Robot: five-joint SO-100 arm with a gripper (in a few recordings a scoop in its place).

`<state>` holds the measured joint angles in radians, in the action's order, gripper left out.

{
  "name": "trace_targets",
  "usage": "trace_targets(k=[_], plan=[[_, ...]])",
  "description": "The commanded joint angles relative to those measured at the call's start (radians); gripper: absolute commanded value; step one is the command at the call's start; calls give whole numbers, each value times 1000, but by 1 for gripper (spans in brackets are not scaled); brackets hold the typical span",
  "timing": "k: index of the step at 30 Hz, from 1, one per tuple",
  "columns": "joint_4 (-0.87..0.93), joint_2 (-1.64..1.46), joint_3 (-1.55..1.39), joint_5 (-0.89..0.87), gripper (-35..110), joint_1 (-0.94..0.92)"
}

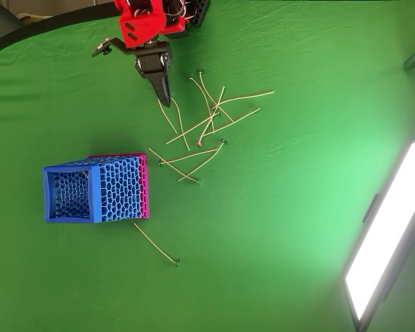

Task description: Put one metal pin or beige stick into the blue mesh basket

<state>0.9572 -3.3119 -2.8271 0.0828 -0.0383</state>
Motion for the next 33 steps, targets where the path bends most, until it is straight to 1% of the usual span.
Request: trace_targets(k=[1, 4, 8, 13, 19, 24, 27, 30, 33], plan=[[-21, -12, -28, 2, 1, -2], [-92, -12, -107, 6, 1, -2], [-250, -12, -256, 37, 1, -3], [-206, -14, -256, 9, 1, -2], [-92, -14, -256, 11, 1, -2], [-91, -14, -256, -9, 1, -17], [-91, -14, -256, -9, 8, -18], [-91, -14, -256, -6, 1, -18], [-91, -14, -256, -5, 1, -18]])
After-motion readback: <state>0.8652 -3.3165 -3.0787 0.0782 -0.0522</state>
